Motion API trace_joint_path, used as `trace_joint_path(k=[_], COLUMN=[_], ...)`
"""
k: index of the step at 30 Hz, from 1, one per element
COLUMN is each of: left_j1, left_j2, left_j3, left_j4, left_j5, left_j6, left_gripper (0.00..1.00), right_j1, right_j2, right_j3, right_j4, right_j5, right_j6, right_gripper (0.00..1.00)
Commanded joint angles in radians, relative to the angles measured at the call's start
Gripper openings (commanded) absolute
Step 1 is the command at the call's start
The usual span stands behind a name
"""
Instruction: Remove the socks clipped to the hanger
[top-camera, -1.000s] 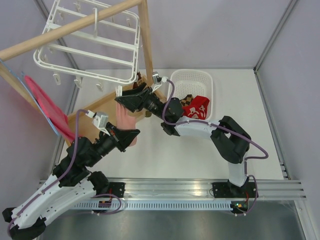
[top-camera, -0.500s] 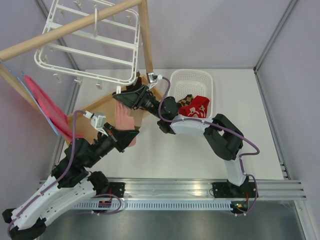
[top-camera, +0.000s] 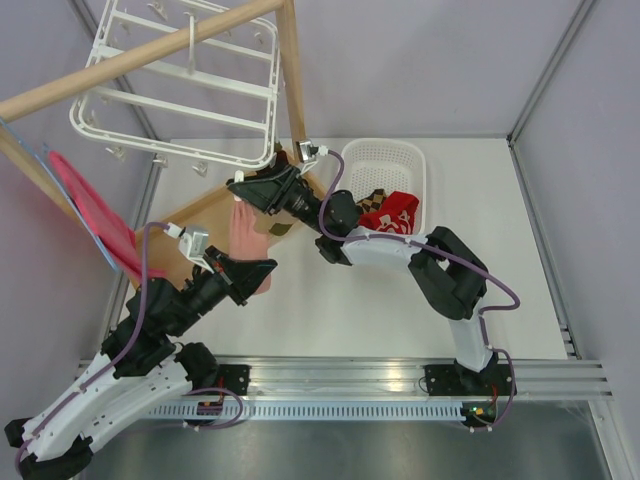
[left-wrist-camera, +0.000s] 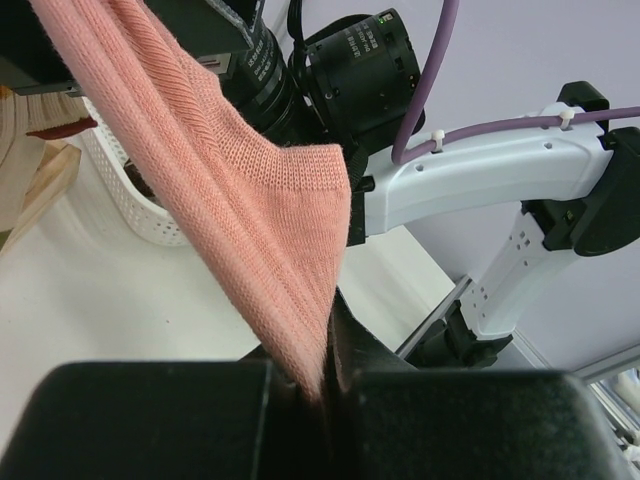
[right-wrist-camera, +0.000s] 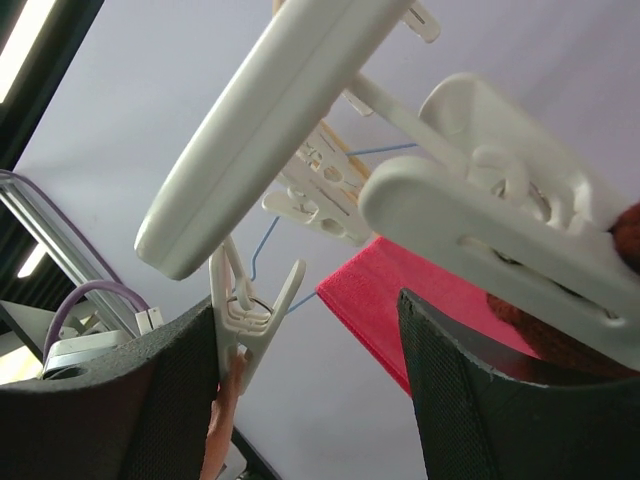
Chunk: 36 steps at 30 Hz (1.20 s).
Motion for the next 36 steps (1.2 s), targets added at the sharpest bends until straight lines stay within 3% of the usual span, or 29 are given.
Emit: trace_joint_path(k=[1,23,27,31,34,36], left_j1=[-0.006,-0.006,-0.006,-0.006,-0.006,-0.006], left_j2=[-0.008,-0.005,-0.008,-0.007,-0.007,-0.008], left_j3=[0.01,-0.007,-0.01,-0.01,-0.01,-0.011], left_j4=[-0.012,-0.012,-0.012,-0.01,-0.012,-0.012], left_j5=[0.02,0.011,0.012,0.014,0.015,0.015], left_j6=[-0.041,-0.04,-0.041,-0.043,-0.043,-0.043], left_gripper=[0.02,0.02,0.02,0.02,0.02,0.02], right_j1=[-0.014,-0.011,-0.011,-0.011,-0.011,-0.012], right_j2=[-0.037,-0.104,-0.106,-0.109,-0.107,-0.106], right_j3=[0.037,0.048,0.054,0.051,0.049,0.046], right_j4=[0.446,0.357,0.349,0.345,0.345,0.343], right_j5=[0.013,-0.014,-0.017,-0.022,-0.024,-0.027], right_j6=[0.002,-0.075,-0.076,-0.084,-0.084,-0.084], right_gripper=[0.72,0.61,0.47,0.14,0.02,0.01])
